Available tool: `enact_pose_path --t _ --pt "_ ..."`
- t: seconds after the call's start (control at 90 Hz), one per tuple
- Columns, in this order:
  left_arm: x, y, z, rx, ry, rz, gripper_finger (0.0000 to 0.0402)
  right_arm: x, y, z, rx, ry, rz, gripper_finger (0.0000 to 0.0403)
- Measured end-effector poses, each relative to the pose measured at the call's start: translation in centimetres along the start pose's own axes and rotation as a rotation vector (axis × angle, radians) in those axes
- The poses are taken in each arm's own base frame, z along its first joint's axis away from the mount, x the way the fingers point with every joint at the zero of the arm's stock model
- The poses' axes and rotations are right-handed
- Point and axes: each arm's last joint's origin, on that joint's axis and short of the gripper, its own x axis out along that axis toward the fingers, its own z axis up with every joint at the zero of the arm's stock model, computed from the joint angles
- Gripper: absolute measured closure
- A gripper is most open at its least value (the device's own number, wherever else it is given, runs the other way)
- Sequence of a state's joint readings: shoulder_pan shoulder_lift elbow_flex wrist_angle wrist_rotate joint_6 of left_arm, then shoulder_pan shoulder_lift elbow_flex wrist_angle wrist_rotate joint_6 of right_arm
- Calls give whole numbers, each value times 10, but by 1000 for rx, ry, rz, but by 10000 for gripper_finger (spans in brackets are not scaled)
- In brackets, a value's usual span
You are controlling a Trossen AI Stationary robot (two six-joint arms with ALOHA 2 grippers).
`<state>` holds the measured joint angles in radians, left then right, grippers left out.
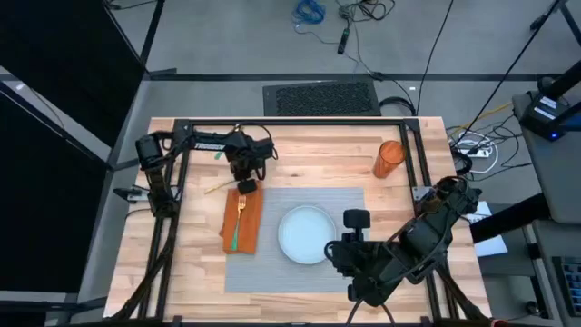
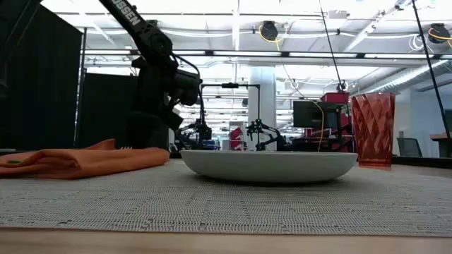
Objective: Set table place
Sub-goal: Put the gold table knife on the gray table mat to the right of the blue plate
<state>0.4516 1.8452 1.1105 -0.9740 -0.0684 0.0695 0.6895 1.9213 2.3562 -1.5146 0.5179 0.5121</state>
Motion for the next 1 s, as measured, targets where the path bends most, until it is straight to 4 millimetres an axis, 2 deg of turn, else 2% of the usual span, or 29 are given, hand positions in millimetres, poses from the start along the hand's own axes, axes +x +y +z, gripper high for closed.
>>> enact_pose_path --t 0.267,0.533,0.656,0.844,0.922,1.0 --pt "-13 -13 0 104 60 101 398 0 0 0 -5 0 -1 316" --pt "-42 -27 11 155 11 146 400 0 0 0 -1 0 -1 316" --pt "-45 -24 12 118 9 131 400 -2 4 -2 -6 -2 6 316" --pt "-39 -9 9 53 24 115 400 -7 10 -6 -5 -7 19 316" --pt "-38 -3 9 30 27 112 384 -8 12 -7 -9 -8 23 316" --pt "-36 1 8 16 36 101 352 -9 14 -8 -8 -9 28 316"
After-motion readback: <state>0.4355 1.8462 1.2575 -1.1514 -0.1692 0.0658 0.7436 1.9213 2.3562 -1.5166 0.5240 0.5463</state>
